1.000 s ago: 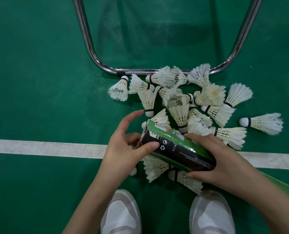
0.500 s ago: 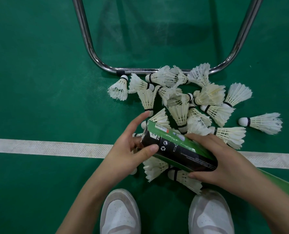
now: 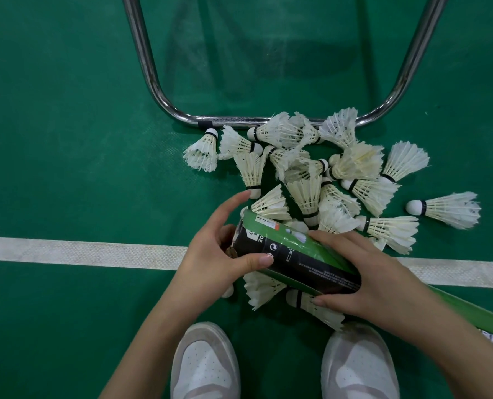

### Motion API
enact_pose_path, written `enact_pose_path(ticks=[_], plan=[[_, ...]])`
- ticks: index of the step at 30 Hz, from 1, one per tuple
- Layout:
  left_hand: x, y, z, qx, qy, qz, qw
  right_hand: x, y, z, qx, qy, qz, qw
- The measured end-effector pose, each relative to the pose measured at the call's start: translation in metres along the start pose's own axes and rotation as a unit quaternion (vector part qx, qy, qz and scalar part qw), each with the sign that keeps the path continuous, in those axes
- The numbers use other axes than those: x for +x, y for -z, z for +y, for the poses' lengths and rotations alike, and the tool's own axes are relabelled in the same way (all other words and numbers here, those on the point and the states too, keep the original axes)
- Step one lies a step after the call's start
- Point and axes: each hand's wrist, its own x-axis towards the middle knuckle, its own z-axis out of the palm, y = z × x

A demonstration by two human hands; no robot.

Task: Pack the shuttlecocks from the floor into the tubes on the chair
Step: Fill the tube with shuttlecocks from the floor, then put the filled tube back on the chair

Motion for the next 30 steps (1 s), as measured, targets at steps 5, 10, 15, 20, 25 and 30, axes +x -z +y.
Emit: enact_pose_path(ticks=[5,10,15,20,25,30], plan=[[0.0,0.0,-0.002,-0.005,0.006,-0.017,1.0,0.0,-0.001,-0.001,0.0,0.004,-0.002,1.0],[-0.002,0.002,-0.002,-0.018,0.005,-0.044,0.999,0.0,-0.001,-0.004,-0.013,0.008,-0.002,1.0],[-0.005,-0.003,0.015,-0.001,-0.022,0.011,1.0,0.003,0.006,-0.009,0.004,0.018,0.014,1.0],[0.002,-0.002,0.037,0.034,-0.074,0.115,0.99,0.006,0.034,-0.024,0.032,0.021,0.052,0.998],[0.005,-0.006,0.082,-0.065,-0.112,0.161,0.978,0.009,0.079,-0.05,0.056,0.064,0.108,0.991],[0.001,-0.005,0.153,-0.193,-0.165,0.125,0.959,-0.002,0.134,-0.09,0.079,0.107,0.167,0.977]])
